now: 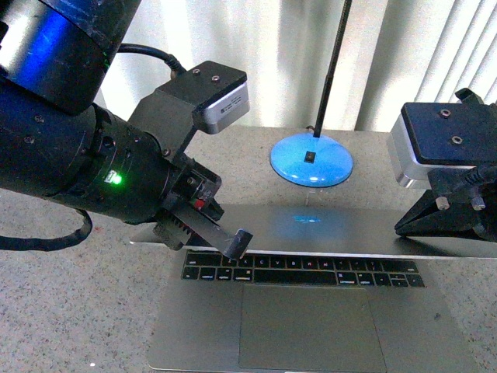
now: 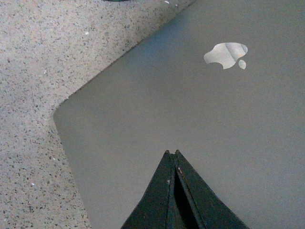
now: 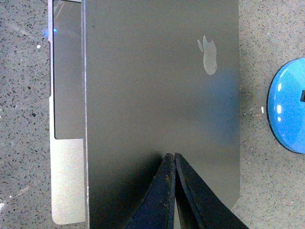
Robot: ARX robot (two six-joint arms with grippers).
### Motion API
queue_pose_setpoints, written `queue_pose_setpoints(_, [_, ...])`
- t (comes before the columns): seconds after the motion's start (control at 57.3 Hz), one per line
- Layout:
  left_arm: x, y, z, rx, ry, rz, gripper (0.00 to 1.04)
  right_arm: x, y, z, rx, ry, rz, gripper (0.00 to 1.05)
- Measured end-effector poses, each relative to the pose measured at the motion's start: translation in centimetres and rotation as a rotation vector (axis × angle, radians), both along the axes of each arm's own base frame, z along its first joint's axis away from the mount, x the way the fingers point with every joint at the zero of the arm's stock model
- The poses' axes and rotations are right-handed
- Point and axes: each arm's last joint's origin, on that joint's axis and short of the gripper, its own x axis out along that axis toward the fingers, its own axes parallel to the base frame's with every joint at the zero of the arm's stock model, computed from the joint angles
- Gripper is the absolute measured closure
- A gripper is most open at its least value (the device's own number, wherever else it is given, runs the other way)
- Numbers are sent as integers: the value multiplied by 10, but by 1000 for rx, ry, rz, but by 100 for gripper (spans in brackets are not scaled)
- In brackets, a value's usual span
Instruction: Close laptop
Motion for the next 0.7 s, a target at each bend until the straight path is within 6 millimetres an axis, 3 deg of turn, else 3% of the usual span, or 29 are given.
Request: queue_pose_setpoints(0.698, [-5, 2, -13, -13, 18, -2, 101, 2, 2, -12, -7, 27, 9, 102])
